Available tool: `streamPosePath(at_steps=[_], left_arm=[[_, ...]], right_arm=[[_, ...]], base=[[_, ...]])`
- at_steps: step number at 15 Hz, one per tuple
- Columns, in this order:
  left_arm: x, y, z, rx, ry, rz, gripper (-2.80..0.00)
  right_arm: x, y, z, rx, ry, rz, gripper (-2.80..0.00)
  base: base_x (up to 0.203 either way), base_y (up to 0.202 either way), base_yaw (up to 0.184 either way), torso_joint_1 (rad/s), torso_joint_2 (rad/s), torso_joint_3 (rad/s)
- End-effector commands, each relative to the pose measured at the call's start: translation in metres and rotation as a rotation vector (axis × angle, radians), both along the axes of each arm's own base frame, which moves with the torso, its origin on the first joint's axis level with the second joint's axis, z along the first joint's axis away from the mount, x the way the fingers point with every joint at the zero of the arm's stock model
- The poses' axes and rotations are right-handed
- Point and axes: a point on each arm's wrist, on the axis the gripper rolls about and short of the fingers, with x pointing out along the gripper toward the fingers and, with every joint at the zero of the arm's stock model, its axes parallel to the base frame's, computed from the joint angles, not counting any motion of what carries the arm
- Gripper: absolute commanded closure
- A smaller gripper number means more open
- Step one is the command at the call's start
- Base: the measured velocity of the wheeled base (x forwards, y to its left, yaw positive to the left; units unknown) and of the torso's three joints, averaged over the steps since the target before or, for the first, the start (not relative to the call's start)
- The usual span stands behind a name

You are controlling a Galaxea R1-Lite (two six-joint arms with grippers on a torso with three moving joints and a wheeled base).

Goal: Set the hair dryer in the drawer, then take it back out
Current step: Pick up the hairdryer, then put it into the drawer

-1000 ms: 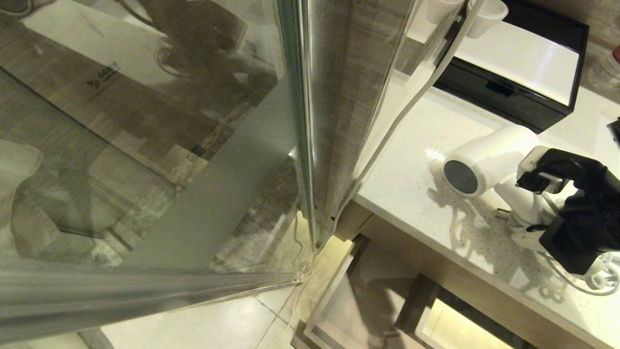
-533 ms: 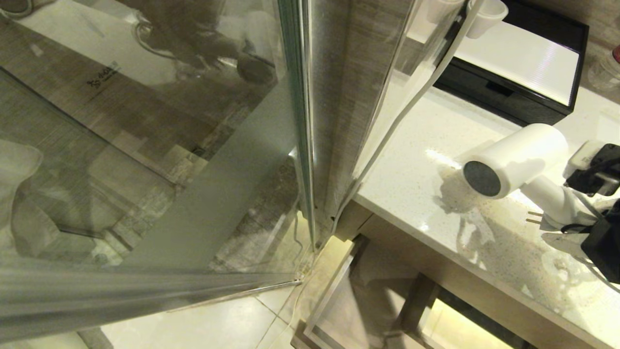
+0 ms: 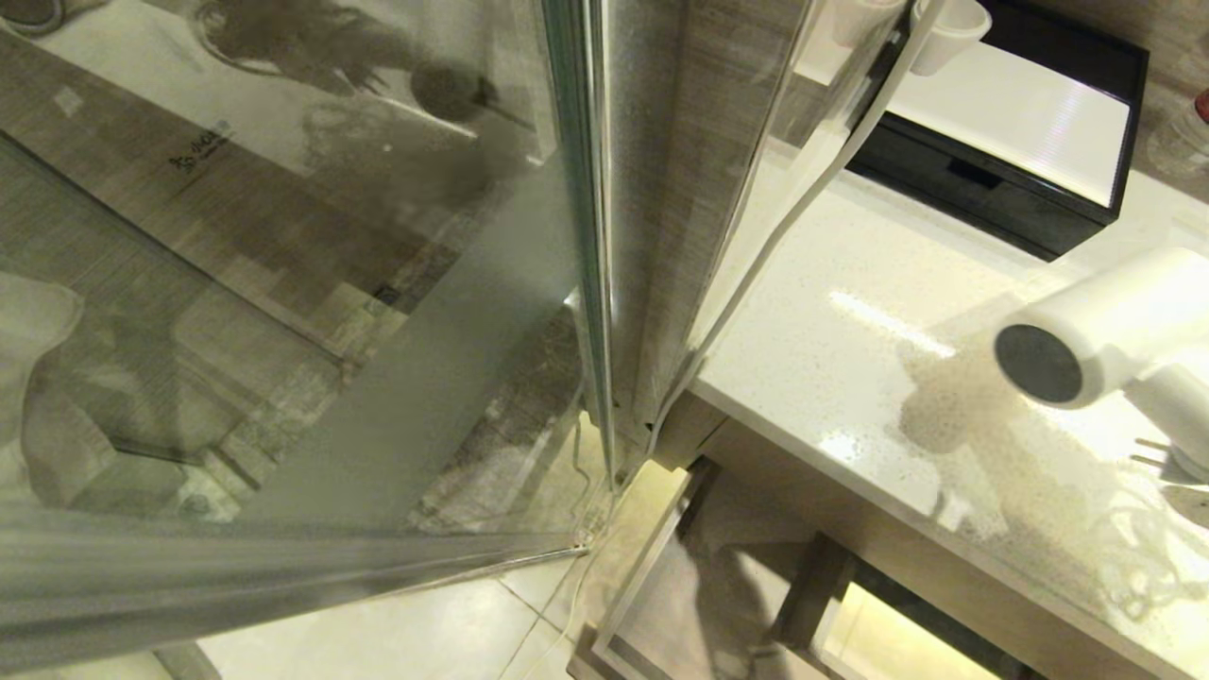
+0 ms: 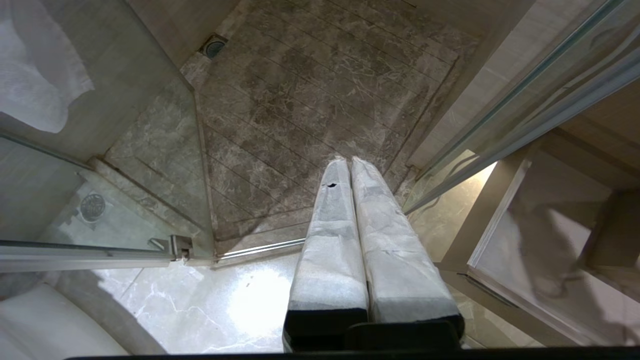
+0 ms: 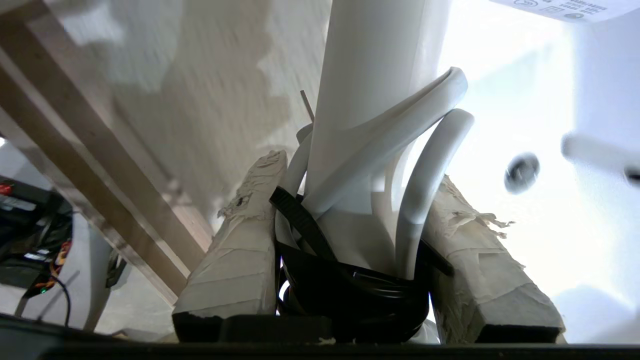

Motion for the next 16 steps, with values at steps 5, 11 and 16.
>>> streamPosePath(at_steps=[5,11,16], left_arm=[[0.0,0.0,-0.001,-0.001,0.002,0.0,0.0],[0.0,0.0,-0.001,-0.001,0.002,0.0,0.0],[0.0,0.0,0.0,-0.001,0.001,0.0,0.0]], right_arm=[[-0.061,-0.02,-0.02,0.005,-0.092,-0.092,0.0],[-0.096,-0.028,-0.039,0.026,-0.167,-0.114,0.0],[-0.109,-0.031,-0.051,0.05,-0.202,-0.13,0.0]], base=[[0.0,0.0,0.0,-0.271,0.25,-0.014],[0.0,0.0,0.0,-0.371,0.27,-0.099],[0.0,0.0,0.0,-0.334,0.18,-0.152]])
